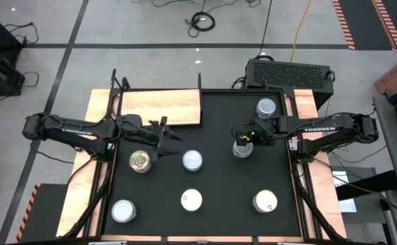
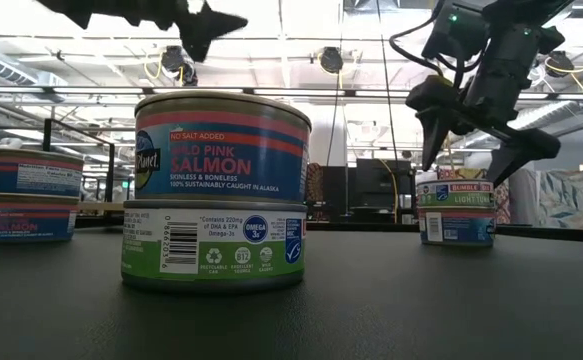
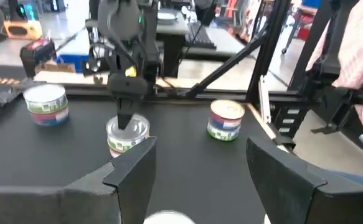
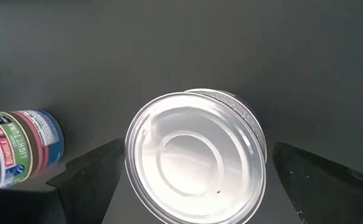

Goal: Stack canned seafood by type on shelf
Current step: Remove the green and white tuna can from the blue and pink tuna can on the table

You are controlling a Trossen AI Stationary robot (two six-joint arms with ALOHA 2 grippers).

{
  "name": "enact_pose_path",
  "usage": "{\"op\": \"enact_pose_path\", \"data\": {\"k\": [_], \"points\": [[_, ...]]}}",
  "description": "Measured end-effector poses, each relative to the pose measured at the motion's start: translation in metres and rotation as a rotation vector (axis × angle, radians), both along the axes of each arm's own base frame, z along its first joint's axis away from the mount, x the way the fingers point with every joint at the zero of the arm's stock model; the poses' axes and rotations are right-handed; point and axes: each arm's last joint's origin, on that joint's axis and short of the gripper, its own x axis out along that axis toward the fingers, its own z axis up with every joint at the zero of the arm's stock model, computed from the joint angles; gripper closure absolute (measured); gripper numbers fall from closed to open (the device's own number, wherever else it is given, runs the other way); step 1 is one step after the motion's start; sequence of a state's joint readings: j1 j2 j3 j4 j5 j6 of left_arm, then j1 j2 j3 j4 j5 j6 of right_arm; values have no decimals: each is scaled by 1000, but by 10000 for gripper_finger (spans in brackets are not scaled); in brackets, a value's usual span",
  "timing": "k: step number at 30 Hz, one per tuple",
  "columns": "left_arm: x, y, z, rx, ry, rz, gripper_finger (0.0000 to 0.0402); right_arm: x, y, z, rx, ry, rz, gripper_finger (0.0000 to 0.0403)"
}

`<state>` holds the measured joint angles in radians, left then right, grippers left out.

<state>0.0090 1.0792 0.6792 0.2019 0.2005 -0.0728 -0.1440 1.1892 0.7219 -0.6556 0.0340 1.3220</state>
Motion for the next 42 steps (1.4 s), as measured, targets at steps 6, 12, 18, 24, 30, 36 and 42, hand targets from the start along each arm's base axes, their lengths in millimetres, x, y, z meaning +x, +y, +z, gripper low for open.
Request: {"op": "enact_pose_path", "data": {"k": [6, 12, 18, 24, 30, 36, 42], "points": [[20, 1, -25, 0, 99, 5, 154, 0, 1, 0, -13, 1, 48, 3], [31, 8, -34, 7, 85, 26, 154, 0, 1, 0, -3, -1, 29, 3], [39, 16, -39, 7, 60, 53, 154, 0, 1, 0, -3, 0, 29, 3], [47, 20, -50, 5, 75, 66, 154, -1, 1, 0, -9, 13, 44, 3], [60, 21, -58, 8, 9, 65, 154, -2, 2, -1, -3, 30, 91, 23], [66, 23, -64, 10, -8, 73, 154, -2, 3, -1, 24, 25, 116, 68], [65, 28, -65, 10, -6, 86, 154, -2, 3, -1, 21, 28, 124, 139]]}}
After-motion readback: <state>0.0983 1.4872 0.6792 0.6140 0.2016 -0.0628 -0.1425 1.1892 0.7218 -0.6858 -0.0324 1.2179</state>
